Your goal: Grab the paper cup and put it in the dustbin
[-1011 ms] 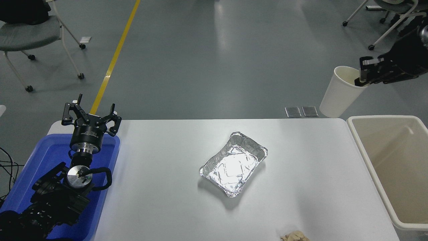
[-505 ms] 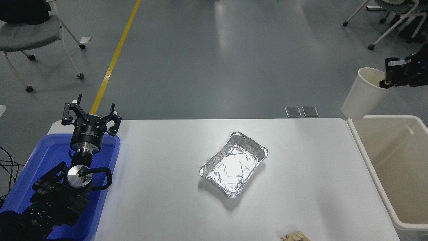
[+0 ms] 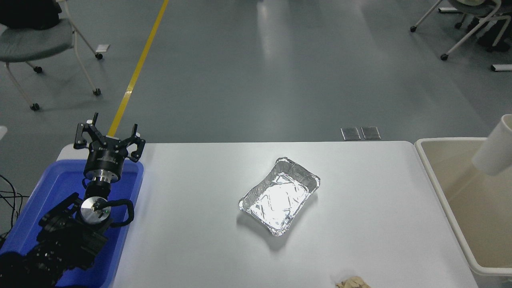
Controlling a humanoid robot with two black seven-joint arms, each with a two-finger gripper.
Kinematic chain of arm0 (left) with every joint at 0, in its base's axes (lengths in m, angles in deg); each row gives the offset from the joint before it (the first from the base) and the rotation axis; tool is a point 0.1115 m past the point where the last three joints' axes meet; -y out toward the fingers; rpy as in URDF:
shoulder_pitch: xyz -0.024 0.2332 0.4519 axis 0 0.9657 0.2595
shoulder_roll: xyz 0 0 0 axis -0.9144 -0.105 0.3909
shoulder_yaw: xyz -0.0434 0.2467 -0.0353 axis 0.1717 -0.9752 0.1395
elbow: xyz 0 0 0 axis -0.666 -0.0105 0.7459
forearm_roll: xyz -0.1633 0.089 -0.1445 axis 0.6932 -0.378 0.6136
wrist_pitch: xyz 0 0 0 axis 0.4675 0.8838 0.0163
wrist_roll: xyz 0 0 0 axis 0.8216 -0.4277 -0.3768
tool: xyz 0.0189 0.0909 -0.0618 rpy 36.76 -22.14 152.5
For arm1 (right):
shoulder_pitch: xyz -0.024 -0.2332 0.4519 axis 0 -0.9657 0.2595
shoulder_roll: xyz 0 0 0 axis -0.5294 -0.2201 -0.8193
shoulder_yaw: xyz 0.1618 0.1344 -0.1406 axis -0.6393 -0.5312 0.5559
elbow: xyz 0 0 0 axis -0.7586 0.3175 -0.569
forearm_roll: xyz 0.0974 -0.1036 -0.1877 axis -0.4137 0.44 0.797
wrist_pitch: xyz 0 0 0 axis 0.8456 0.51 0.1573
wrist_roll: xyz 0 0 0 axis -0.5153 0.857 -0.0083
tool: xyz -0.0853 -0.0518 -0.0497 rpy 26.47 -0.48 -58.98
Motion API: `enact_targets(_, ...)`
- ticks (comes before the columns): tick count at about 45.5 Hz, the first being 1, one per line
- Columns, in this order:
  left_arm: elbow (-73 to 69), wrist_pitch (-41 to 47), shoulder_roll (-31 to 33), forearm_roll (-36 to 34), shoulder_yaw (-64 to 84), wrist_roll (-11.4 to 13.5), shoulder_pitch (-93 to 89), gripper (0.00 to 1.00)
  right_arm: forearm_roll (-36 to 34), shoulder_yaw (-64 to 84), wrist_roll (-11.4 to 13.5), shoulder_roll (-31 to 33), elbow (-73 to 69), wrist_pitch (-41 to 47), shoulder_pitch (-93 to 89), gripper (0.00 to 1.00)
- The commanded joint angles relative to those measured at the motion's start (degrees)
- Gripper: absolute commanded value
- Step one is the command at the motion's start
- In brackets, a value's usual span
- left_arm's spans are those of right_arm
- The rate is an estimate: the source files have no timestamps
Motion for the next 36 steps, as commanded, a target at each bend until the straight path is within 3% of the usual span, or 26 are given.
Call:
enact_targets(1,0.0,0.0,0.0,0.0,0.0,0.0,0.0,0.99,2.4,-0.7,0.9,5.4,2.9,-0.2,-0.7,0.0)
enact_targets(11,0.0,0.0,0.0,0.0,0.0,0.0,0.0,0.99,1.1,-10.6,0.9,12.0,4.6,-7.7,-10.0,0.0)
enact_targets(15,0.0,0.0,0.0,0.0,0.0,0.0,0.0,0.99,-3.5,-13.7,0.8,12.0,4.6,-13.5,-16.6,0.0)
enact_targets(19,0.0,0.0,0.0,0.0,0.0,0.0,0.0,0.99,-14.9,-15.7,0.7,10.1,4.6,-22.1,-24.0,0.0)
enact_targets(23,0.0,0.0,0.1,0.0,0.0,0.0,0.0,0.99,-20.7,-17.5,0.6,7.1,4.9,-28.7,-30.6,0.0)
enact_targets(36,0.0,0.0,0.1,0.0,0.0,0.0,0.0,0.99,-22.7,-36.2,0.5,-5.6,17.5,-38.1,-57.8,0.0)
